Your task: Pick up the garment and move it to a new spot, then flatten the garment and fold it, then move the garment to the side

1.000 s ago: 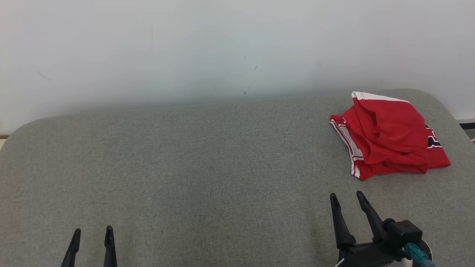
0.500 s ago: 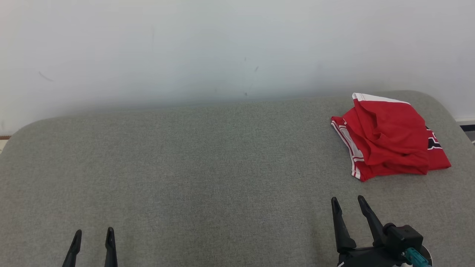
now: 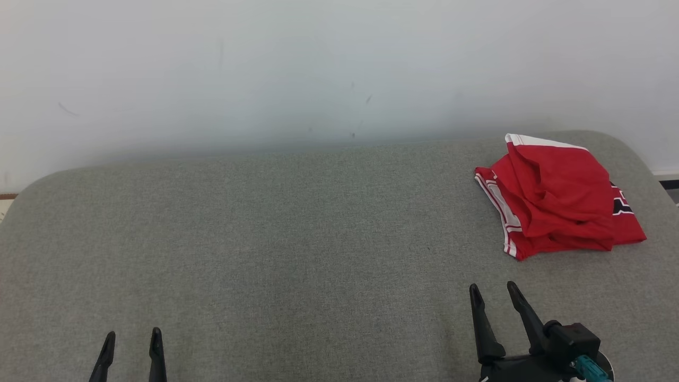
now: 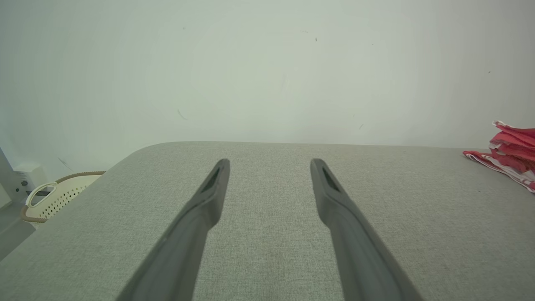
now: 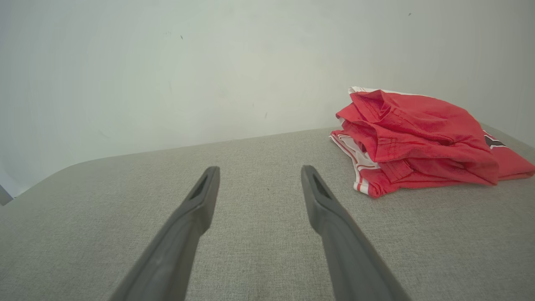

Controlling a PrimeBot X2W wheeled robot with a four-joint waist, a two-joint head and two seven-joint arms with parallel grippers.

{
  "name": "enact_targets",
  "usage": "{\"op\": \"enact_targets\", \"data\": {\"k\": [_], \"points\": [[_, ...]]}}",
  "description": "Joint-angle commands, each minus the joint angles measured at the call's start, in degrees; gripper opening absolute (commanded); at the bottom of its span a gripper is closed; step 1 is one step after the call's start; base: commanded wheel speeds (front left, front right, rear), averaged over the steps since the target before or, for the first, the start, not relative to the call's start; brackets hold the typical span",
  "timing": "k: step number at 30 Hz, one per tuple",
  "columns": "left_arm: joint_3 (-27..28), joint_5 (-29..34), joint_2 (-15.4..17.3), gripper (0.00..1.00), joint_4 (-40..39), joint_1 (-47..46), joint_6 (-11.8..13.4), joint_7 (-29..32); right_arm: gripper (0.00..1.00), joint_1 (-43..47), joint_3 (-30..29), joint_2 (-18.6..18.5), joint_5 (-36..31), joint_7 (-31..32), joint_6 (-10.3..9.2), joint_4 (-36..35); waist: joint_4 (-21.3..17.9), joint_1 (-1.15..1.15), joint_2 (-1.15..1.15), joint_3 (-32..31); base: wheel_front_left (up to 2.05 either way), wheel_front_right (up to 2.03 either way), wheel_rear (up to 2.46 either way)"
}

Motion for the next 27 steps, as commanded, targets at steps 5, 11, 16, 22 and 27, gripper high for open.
{"op": "enact_targets", "data": {"k": [5, 11, 16, 22, 27], "points": [[0.0, 0.3, -0.1, 1.0, 0.3, 0.7, 0.0, -0.2, 1.0, 0.1, 0.4, -0.2, 0.4, -0.1, 0.0, 0.3, 0.0, 0.0, 0.0, -0.1, 0.0, 0.0, 0.0], [0.0, -2.5, -0.3, 0.0, 2.8, -0.5, -0.2, 0.7, 0.0, 0.9, -0.3, -0.1, 2.4, 0.7, 0.0, 1.5, 0.0, 0.0, 0.0, -0.1, 0.0, 0.0, 0.0], [-1.1, -8.8, -0.3, 0.0, 3.6, -1.2, -0.7, 1.0, 0.0, 0.3, -2.0, -0.6, 8.7, 2.9, 0.0, 2.1, 0.0, 0.0, 0.0, 0.0, 0.0, 0.0, 0.0], [-2.5, -15.8, -0.3, 0.0, 4.3, -1.7, -1.2, 0.9, 0.0, -0.5, -4.0, -1.1, 15.4, 5.4, 0.0, 2.8, 0.1, 0.0, 0.0, 0.1, 0.0, 0.0, 0.0], [-3.3, -20.1, -0.3, 0.0, 4.9, -2.2, -1.6, 1.0, 0.0, -1.0, -5.3, -1.3, 19.6, 7.0, 0.0, 3.2, 0.1, 0.0, 0.0, 0.2, 0.0, 0.0, 0.0]]}}
